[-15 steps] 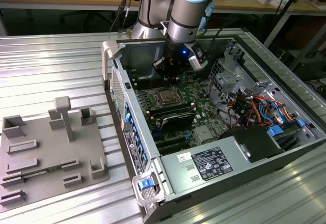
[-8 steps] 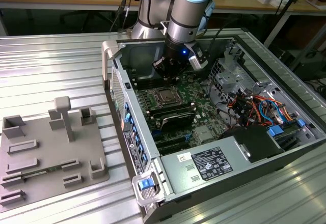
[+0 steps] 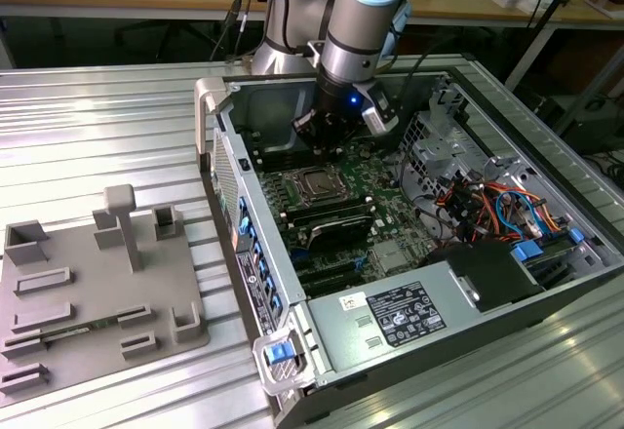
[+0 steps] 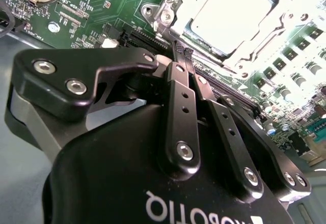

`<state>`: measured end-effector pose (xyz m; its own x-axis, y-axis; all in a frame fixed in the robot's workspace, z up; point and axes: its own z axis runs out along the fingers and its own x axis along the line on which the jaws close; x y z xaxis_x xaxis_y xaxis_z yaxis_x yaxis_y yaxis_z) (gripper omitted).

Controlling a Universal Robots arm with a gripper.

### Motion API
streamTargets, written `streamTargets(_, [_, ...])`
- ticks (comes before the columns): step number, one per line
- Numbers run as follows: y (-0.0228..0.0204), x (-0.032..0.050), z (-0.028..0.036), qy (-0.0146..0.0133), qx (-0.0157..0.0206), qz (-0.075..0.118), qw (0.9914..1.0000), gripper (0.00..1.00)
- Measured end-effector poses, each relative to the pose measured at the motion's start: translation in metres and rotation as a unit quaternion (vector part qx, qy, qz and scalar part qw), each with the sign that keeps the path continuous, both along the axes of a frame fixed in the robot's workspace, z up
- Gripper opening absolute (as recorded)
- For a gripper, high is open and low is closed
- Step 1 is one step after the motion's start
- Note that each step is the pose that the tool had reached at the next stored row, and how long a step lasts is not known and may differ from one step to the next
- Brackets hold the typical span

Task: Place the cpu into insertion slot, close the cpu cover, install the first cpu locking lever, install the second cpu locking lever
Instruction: 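Install the first cpu locking lever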

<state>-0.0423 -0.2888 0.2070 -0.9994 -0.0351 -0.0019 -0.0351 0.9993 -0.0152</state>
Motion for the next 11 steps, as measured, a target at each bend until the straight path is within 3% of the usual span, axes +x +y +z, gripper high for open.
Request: streamTargets(11, [-0.0004, 0.0003, -0.0006, 0.0001, -0.0001, 0.000, 1.00000, 0.11])
